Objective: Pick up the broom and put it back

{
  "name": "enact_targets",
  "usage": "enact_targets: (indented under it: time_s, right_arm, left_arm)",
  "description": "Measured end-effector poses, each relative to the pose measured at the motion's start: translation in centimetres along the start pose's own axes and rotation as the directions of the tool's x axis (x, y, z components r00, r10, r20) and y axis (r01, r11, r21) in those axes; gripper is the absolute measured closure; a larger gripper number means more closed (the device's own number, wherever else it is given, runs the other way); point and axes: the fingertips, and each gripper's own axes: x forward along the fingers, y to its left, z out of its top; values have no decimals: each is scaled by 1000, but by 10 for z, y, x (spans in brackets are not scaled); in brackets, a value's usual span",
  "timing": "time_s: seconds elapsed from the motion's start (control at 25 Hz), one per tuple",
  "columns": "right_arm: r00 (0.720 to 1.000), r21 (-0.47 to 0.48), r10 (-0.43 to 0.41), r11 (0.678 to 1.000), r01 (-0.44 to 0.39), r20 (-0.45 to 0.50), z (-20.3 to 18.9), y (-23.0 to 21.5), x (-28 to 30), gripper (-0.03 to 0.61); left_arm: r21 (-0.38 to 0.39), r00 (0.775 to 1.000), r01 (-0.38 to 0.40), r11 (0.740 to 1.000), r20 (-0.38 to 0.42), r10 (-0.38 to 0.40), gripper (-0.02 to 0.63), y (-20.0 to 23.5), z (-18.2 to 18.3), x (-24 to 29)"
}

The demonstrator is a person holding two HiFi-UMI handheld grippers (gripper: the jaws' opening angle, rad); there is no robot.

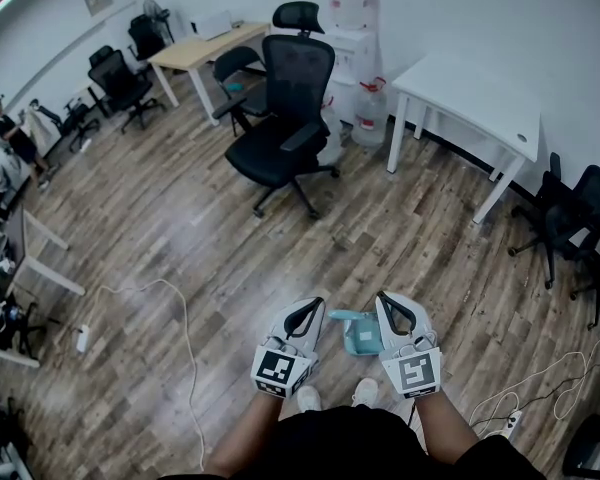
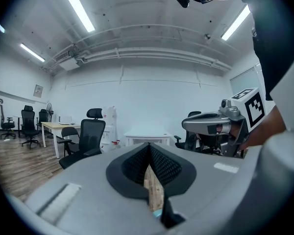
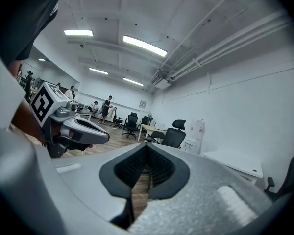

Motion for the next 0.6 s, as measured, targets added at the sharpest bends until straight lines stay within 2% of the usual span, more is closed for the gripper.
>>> enact_targets:
  time_s: [0.36, 0.6]
  right_arm:
    - [1000, -5, 2, 1000, -2, 6, 0, 9, -11, 577]
    - [1000, -2, -8, 1000, 8, 0, 0, 5, -12, 577]
  left_arm:
    - [-30, 999, -14, 999, -37, 13, 596, -4, -7, -10]
    - [-29, 1000, -18, 999, -27, 17, 596, -4, -4, -11]
